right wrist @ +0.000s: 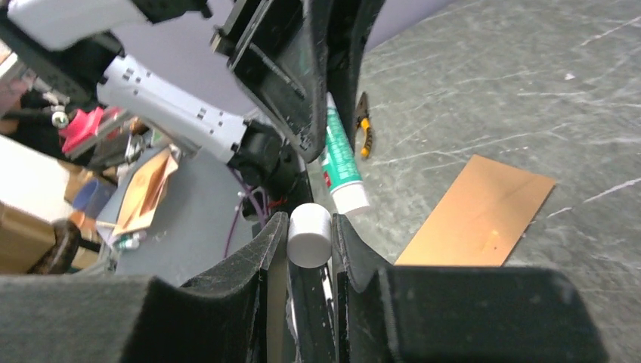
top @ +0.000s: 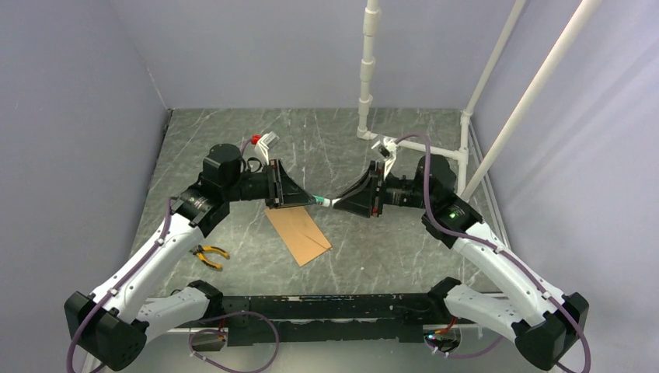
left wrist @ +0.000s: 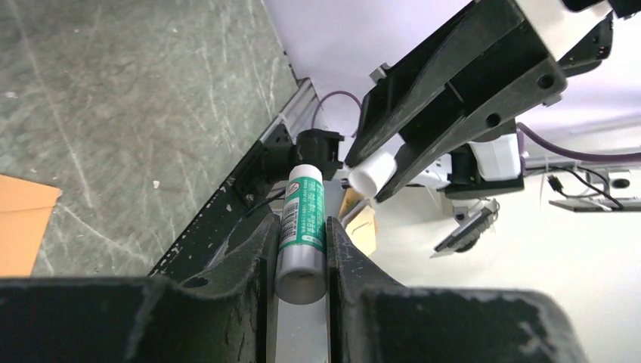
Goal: Place the letter into the envelope and seal it
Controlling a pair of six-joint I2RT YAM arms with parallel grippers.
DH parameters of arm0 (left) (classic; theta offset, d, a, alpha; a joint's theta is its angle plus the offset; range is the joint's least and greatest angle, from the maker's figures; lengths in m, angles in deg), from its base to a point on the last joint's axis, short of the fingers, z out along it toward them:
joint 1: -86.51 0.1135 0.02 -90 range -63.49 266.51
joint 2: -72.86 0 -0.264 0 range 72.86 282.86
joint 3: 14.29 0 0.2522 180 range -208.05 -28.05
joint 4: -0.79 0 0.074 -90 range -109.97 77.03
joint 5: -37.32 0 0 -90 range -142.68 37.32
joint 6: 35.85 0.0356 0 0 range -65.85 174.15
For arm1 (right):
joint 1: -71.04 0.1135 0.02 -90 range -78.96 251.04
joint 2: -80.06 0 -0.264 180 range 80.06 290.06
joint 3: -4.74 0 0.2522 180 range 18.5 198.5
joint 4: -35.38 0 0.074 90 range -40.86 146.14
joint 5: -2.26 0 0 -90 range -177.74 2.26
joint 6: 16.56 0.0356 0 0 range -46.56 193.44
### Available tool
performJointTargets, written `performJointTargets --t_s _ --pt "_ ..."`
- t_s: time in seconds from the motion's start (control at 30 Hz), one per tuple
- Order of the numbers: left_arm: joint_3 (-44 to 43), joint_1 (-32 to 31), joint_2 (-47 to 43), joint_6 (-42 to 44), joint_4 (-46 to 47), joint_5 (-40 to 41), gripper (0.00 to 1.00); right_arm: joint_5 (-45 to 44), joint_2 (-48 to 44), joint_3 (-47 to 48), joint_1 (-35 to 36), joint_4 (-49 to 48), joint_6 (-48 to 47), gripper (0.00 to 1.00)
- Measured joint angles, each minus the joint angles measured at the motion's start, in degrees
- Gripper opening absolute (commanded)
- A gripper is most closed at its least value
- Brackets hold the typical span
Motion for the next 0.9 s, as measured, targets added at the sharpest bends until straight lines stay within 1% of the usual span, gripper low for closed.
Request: performJointTargets --t_s 0.13,0.37,0.67,0.9 --pt "-0.02 0.00 0.02 -0.48 1.77 -2.58 0.03 0.17 0.00 2.03 3.04 5.42 -6.16 0.00" --pt "-0.02 0.00 0.02 -1.38 4.90 -5.29 0.03 -1.81 1.14 5.55 3.91 11.58 -12.20 0.00" --pt "0.13 0.09 0.00 -0.92 4.87 -5.62 0.02 -2.89 2.25 6.21 4.02 11.91 -13.18 0.00" --pt "1.22 0.09 0.00 -2.84 7.54 -6.29 0.03 -2.91 2.54 6.21 4.31 11.23 -12.98 0.00"
